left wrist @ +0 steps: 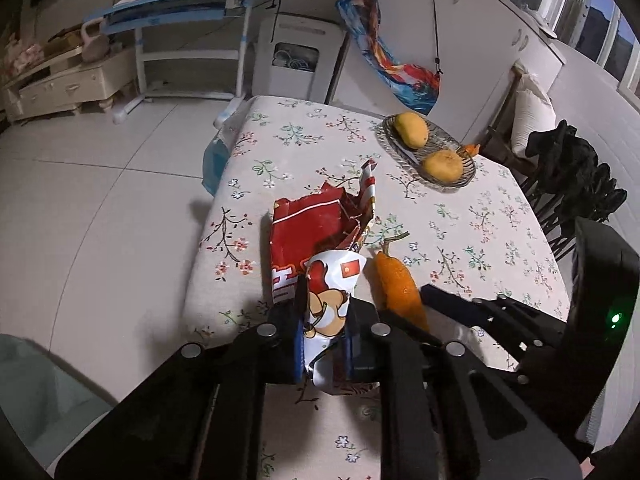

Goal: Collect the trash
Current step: 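Grasp the red snack bag with the left gripper while the right grasps the sweet potato, then carry the snack bag and sweet potato over the yellow bucket with both grippers, then open the left gripper to drop the snack bag into the bucket, then move the left tool back toward the white tissue on the table, then grasp the white tissue with the left gripper while the right holds the sweet potato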

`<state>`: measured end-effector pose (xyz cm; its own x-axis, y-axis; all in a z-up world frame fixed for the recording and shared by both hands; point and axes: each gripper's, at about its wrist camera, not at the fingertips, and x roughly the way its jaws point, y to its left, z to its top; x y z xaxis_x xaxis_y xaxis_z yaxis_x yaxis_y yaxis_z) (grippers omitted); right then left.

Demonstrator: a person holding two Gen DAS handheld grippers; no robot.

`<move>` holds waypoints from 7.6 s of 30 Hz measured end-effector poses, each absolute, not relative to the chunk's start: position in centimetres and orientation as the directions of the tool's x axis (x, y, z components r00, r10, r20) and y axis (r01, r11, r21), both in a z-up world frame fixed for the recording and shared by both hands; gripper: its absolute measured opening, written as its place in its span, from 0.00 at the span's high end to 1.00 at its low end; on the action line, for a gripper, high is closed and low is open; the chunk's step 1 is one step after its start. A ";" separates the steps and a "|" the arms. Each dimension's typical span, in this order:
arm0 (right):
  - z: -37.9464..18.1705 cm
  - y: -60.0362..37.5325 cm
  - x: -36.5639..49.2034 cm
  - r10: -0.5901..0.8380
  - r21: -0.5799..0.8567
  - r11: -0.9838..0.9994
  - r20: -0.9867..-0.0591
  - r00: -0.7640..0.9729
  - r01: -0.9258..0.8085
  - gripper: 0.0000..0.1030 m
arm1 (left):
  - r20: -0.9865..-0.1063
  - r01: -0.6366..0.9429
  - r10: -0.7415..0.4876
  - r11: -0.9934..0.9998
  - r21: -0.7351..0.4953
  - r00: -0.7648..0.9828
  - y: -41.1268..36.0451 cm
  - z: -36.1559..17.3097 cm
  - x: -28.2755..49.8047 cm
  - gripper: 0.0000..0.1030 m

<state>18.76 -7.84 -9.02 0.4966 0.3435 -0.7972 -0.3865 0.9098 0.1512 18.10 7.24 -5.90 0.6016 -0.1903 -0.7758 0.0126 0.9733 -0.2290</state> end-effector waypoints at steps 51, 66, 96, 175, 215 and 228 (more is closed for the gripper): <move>-4.0 -22.0 -2.6 0.535 0.535 0.818 -0.570 0.623 -0.213 0.80 | -0.626 0.149 -0.207 0.978 -0.145 0.752 2.0 -0.1 -6.7 0.88; -5.1 -22.4 -6.2 0.519 0.526 0.827 -0.585 0.624 -0.195 0.80 | -0.612 0.178 -0.232 0.973 -0.148 0.756 1.7 0.0 -11.1 0.88; -10.2 -19.5 -10.5 0.504 0.482 0.860 -0.753 0.422 -0.167 0.79 | -0.708 0.268 -0.299 0.950 -0.159 0.640 -0.5 -4.1 -16.0 0.88; -2.5 -26.7 12.7 0.204 0.289 0.957 -0.703 0.681 0.011 0.31 | -0.705 0.154 -0.184 0.982 -0.106 0.685 -2.4 -3.2 4.2 0.13; -7.7 -27.2 39.9 0.117 0.269 0.940 -0.832 0.542 0.211 0.79 | -0.766 0.148 -0.290 0.957 -0.251 0.574 -2.6 -5.4 11.8 0.12; -6.4 -29.0 25.5 0.255 0.347 0.935 -0.794 0.552 0.067 0.82 | -0.775 0.072 -0.232 0.969 -0.235 0.589 -1.7 -6.8 12.8 0.12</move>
